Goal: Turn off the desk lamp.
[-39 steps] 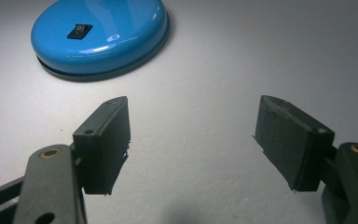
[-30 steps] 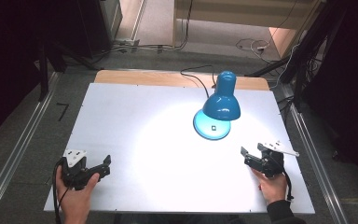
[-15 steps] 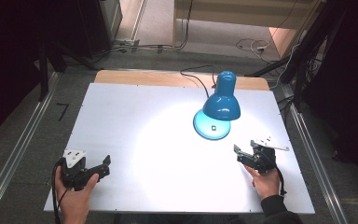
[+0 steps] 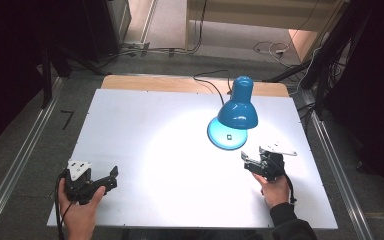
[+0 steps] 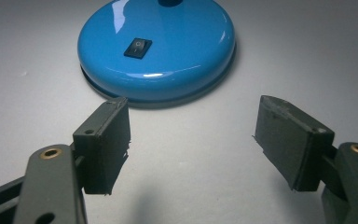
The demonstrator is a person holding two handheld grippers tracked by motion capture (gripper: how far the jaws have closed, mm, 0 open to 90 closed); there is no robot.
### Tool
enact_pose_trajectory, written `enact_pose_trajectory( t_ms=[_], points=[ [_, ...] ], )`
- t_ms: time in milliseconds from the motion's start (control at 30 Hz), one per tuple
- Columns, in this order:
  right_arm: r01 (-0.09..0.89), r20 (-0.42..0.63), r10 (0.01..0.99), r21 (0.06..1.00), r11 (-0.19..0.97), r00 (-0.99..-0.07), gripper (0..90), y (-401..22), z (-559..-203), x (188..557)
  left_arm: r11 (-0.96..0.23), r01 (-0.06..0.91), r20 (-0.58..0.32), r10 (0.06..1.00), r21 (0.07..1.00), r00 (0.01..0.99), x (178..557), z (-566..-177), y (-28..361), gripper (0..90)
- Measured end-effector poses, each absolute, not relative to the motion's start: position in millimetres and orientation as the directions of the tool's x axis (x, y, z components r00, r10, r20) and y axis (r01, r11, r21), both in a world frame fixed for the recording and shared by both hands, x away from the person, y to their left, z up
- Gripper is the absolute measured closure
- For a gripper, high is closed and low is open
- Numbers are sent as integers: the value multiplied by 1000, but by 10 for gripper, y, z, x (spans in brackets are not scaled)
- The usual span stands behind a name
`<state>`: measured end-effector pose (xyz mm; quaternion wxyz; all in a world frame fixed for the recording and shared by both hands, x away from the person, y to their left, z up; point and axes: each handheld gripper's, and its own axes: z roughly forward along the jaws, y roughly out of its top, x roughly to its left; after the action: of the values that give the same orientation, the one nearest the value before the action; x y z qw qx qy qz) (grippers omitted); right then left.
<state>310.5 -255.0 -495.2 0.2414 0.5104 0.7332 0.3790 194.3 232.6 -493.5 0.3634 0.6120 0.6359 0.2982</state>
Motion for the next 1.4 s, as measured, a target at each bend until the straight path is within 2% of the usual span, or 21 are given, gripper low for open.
enact_pose_trajectory(
  t_ms=[867, 1233, 1400],
  points=[
    [552, 32, 933, 813, 185, -359, 268, -2344, -4953, 3282, 74, 562, -100, 995, 824, 15, 1944, -4938, 2336, 58],
    [510, 22, 934, 842, 175, -357, 404, -2236, -4993, 3309, 71, 565, -100, 995, 822, 21, 1946, -4941, 2334, 59],
    [495, 57, 938, 859, 129, -342, 557, -2180, -5008, 3340, 71, 566, -102, 995, 822, 23, 1945, -4941, 2332, 62]
  ],
)
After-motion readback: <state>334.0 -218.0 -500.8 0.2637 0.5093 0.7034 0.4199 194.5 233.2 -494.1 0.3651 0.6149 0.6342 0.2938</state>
